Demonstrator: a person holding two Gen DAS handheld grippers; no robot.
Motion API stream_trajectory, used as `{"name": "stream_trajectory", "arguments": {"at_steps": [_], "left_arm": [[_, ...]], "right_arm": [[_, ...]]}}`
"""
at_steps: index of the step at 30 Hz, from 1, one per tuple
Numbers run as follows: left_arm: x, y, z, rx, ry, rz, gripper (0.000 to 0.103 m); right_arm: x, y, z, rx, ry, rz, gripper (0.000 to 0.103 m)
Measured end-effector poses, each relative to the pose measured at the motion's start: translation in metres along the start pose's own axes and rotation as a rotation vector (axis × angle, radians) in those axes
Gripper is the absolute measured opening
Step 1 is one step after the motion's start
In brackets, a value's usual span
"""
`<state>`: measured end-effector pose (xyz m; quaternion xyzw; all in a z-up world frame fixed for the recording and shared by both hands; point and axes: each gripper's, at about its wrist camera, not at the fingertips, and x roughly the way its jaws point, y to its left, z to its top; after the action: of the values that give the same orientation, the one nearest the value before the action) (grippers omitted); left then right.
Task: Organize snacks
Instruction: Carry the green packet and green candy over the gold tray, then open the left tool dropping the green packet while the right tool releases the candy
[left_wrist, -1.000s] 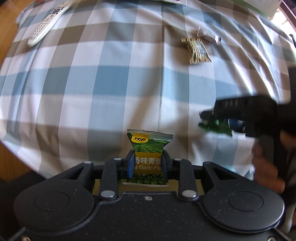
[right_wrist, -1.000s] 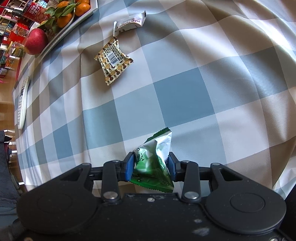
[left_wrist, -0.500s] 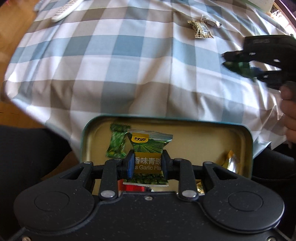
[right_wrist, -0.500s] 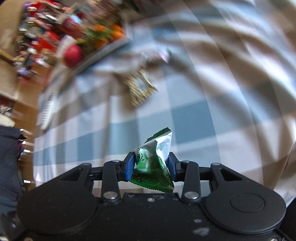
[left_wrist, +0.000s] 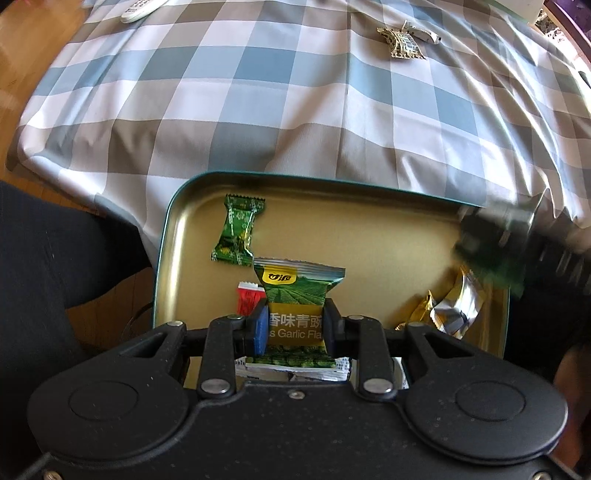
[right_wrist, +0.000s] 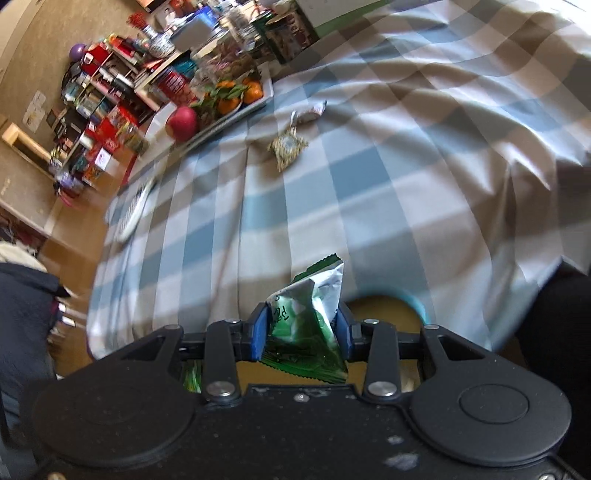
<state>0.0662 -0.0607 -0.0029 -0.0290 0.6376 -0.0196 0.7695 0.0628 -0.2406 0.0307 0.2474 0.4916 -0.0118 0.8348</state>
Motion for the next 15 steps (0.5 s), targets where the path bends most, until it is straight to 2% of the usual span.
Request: {"name": "stream_trajectory", "arguments": {"at_steps": [5, 8, 15], "left_arm": [[-0.001, 0.002, -0.010, -0.007, -0.003, -0.009, 0.037], [-0.003, 0.003, -0.015, 0.003, -0.001, 0.004, 0.037], [-0.007, 0.008, -0.020, 0.001, -0.028, 0.010, 0.038]], "right_arm": [[0.001, 0.016, -0.045, -0.046, 0.074, -0.033, 0.040], [0.005, 0.020, -0.061, -0.042, 0.125, -0.058, 0.040], [-0.009, 0.033, -0.066, -0.052, 0.118, -0.091, 0.040]]}}
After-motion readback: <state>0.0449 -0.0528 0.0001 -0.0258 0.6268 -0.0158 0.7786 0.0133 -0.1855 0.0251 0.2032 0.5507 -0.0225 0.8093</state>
